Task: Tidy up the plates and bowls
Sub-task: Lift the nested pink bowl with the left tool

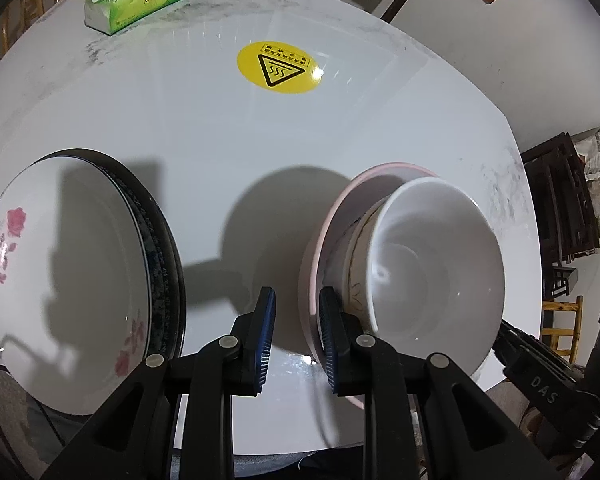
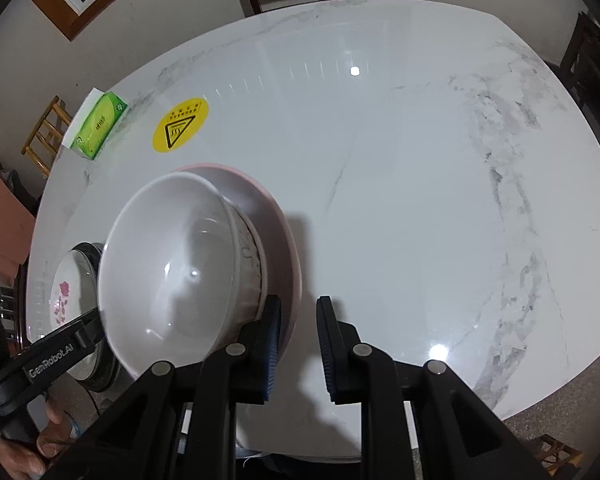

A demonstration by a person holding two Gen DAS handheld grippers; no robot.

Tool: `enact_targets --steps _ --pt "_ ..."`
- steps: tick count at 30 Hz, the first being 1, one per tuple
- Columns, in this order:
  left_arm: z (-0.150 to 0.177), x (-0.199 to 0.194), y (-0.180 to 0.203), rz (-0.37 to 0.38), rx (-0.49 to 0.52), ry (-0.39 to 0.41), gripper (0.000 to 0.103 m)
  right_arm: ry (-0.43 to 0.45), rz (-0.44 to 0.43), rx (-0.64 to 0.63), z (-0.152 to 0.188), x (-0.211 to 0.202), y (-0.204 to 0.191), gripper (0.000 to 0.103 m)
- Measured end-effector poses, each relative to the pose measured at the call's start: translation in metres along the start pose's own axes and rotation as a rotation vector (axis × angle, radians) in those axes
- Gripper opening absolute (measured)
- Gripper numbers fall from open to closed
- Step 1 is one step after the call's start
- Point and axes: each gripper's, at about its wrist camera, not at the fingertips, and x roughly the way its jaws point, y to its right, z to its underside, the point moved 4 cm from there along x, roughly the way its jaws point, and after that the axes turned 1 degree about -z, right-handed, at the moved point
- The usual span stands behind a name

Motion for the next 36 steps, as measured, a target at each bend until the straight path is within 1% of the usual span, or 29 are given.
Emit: enact_targets --steps 5,10,15,20,23,27,28,30,34,36 --pt "-0.002 0.002 -0.001 0.006 -0.003 0.005 0.021 0.005 -0.004 0.017 -0.004 0.006 0.001 0.02" --pt "-0.002 0.002 -0.004 -0.008 -0.015 0.009 0.028 0.002 -0.003 0.023 -0.005 0.006 0.001 0.02" --pt "-0.002 0.001 -0.003 -0.016 -0.012 0.013 0.028 0.015 0.014 0.006 -0.004 0.006 -0.001 0.02" --pt "-0.004 0.002 -0.001 -0.01 -0.004 0.018 0.023 0.021 0.023 -0.011 -0.004 0.006 -0.003 0.02" --pt "-0.004 0.001 0.002 -0.005 0.006 0.026 0.018 0.023 0.025 -0.018 -0.003 0.006 -0.004 0.02" --pt "-0.005 0.001 0.008 -0.005 0.034 0.036 0.008 0.024 0.03 -0.022 -0.003 0.007 -0.004 0.019" --pt "-0.005 0.001 0.009 -0.006 0.038 0.036 0.007 0.024 0.029 -0.019 -0.002 0.007 -0.003 0.017" --pt "-0.005 0.0 0.011 -0.013 0.043 0.042 0.007 0.027 0.032 -0.022 -0.003 0.007 -0.004 0.017" --pt "-0.006 0.0 0.011 -0.016 0.052 0.049 0.006 0.027 0.025 -0.027 -0.002 0.006 -0.006 0.011" --pt "-0.007 0.0 0.011 -0.016 0.053 0.053 0.007 0.029 0.034 -0.031 -0.002 0.006 -0.007 0.011"
